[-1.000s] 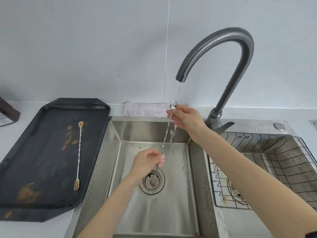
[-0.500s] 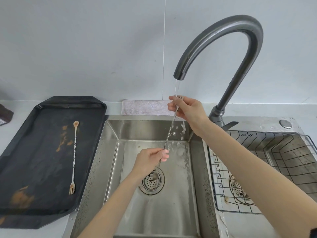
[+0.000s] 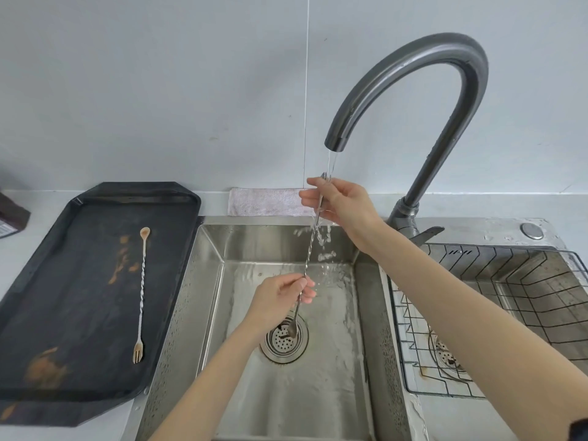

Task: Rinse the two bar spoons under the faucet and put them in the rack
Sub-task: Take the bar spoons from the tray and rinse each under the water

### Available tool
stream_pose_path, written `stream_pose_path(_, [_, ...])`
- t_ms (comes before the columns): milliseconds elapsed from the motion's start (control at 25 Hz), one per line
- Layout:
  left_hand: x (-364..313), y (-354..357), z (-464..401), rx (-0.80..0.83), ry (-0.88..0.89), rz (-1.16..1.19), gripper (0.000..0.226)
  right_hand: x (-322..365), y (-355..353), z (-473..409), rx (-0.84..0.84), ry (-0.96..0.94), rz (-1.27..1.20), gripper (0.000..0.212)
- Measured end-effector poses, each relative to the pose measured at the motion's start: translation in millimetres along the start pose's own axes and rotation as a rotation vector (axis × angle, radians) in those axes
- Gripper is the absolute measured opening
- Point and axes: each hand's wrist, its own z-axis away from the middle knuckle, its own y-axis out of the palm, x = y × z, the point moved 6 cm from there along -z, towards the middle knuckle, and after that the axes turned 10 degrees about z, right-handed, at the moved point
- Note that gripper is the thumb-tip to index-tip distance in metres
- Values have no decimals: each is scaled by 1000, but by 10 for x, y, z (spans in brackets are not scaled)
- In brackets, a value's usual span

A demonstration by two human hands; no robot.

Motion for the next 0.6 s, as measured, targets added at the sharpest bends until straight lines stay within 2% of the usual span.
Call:
stream_pose_path(120, [-44, 11, -20, 30, 40, -44, 25, -27, 62, 27, 27, 9, -96, 26])
stream_pose_path(240, [-98, -49, -32, 23, 63, -52, 32, -93, 45, 35, 38, 8, -161, 24])
stream_pose_path(320, [-172, -101, -22, 4, 74, -31, 29, -100, -56, 20, 3, 24, -174, 26])
stream_pose_path(400, [-265, -116, 31, 49, 77, 10, 22, -150, -159, 15, -76, 52, -96, 36])
stream_pose_path(520, [-421, -51, 139, 224, 57, 47, 26, -324, -238, 26, -146, 88, 91, 64])
stream_pose_path(600, [-548, -14, 181, 303, 53, 96, 20, -439, -243, 40, -166, 97, 233, 46])
